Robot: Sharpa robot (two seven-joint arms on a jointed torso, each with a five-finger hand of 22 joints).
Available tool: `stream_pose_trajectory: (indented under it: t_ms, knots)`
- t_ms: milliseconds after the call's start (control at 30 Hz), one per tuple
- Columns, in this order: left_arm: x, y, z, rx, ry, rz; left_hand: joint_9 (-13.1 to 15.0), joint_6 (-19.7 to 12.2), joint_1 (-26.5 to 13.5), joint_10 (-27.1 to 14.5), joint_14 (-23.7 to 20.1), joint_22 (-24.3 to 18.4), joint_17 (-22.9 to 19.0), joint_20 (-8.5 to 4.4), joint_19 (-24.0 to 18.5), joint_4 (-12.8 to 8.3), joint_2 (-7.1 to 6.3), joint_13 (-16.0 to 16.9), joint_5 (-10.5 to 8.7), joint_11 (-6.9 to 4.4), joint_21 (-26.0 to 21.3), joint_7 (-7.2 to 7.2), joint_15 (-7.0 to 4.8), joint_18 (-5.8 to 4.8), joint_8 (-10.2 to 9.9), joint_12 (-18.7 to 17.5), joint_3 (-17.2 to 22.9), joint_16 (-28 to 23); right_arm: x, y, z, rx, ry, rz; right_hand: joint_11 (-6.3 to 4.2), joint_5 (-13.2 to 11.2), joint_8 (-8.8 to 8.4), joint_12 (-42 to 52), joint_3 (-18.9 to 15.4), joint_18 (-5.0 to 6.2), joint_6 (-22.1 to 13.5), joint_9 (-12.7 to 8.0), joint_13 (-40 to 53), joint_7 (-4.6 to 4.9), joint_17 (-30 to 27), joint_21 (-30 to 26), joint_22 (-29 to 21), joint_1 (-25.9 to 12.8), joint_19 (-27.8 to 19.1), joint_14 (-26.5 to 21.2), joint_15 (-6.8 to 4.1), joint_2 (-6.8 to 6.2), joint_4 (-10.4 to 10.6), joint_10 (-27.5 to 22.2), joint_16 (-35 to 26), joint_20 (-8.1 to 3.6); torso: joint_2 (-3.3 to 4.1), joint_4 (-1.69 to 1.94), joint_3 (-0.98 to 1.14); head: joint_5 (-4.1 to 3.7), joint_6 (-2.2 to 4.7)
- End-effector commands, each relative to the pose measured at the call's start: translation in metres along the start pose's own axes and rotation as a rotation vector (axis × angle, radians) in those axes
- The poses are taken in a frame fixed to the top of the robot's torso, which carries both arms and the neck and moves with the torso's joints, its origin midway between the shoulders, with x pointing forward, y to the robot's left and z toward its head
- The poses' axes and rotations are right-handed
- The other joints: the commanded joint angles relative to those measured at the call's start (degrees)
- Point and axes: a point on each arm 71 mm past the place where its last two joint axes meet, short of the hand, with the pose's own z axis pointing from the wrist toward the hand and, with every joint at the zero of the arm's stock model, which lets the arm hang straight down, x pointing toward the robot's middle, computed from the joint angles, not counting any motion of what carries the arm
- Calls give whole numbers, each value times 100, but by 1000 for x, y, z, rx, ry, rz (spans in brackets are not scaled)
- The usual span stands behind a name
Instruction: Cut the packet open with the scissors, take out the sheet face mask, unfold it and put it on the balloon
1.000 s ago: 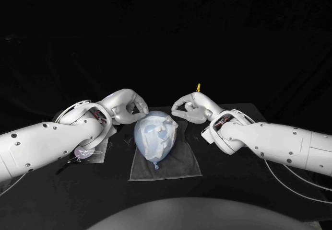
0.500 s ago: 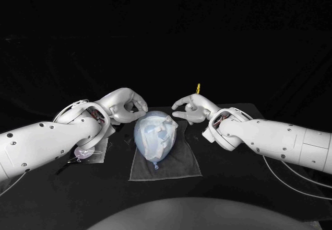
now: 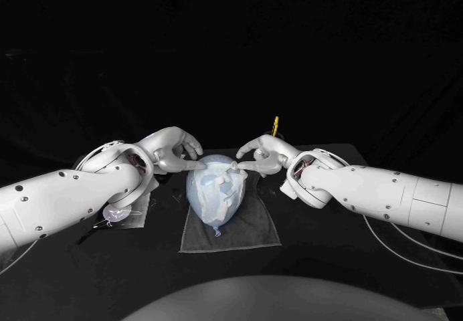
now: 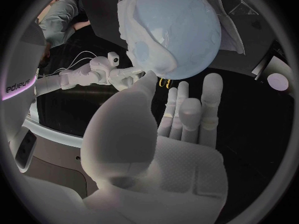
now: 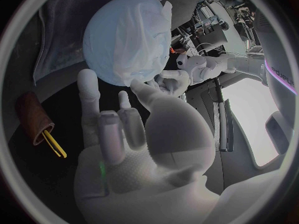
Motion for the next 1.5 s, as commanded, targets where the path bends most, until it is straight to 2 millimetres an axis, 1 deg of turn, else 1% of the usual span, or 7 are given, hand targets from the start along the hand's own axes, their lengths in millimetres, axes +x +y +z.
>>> stream_pose_trajectory:
  t_ms: [33,367,500,767,1167,1333,1500]
  knots:
    - [4,1,1,-29,56,46,-11,-6,171,-73,-32,-1,-12,-14,-20,133,50,64,-2,-29,-22,-46,-24,71,112,165,-248,23,3,2,1,-9,33,-23,33,-20,-25,-1,-51,63,-9,-9,958,10,1090,18,21,-10,-16,462,31,-44,3,5,0,-1,0,2,2,7,0]
    - [9,0,1,-23,90,61,-72,117,605,-179,23,71,84,-91,36,553,218,290,-4,-153,11,-199,-129,53,491,720,-783,89,4,3,3,-11,29,-18,36,-21,-40,28,-85,67,21,-26,976,12,1134,48,47,-30,-3,477,37,-33,27,25,13,15,0,-2,-2,-8,0]
    - [10,-1,1,-17,92,61,-114,171,715,-147,98,168,239,-118,96,586,285,366,-4,-198,73,-245,-165,36,561,898,-846,147,5,3,4,-12,33,-14,39,-21,-56,42,-112,69,26,-39,983,14,1140,66,62,-48,7,479,39,-31,45,33,15,24,1,-2,-2,-7,0]
    - [12,-3,1,-3,102,65,-280,362,1006,-69,404,609,890,-213,359,591,461,702,-2,-330,375,-358,-280,-38,692,1540,-825,373,7,5,5,-14,50,-8,40,-21,-70,64,-141,72,37,-51,997,14,1151,81,75,-65,15,483,42,-22,68,49,20,33,-3,0,-2,-11,0]
    - [14,-5,1,6,117,80,-433,364,1056,-106,511,792,1142,-244,452,599,502,850,-2,-355,498,-364,-308,-72,670,1819,-793,448,12,5,5,-9,102,-7,-39,-20,8,168,-199,89,401,-73,1061,-87,1215,166,153,-11,59,506,-12,117,131,124,40,27,-2,-5,-1,6,0]
    - [15,-6,1,10,122,87,-523,417,1178,-113,541,860,1214,-251,484,596,616,871,-1,-371,546,-375,-318,-80,645,1881,-654,468,13,5,5,-7,109,-9,-80,-20,41,200,-181,86,520,-80,1081,-136,1249,201,184,17,80,518,-45,210,159,150,49,3,-5,-1,0,1,0]
    - [16,-6,2,12,125,95,-637,578,1298,-64,578,969,1294,-270,538,598,734,855,0,-411,621,-414,-352,-96,633,1904,-421,488,14,6,5,-7,110,-13,-158,-20,136,245,-149,76,735,-61,1112,-229,1290,277,246,89,128,534,-108,318,163,190,59,-45,-3,-5,1,-1,0]
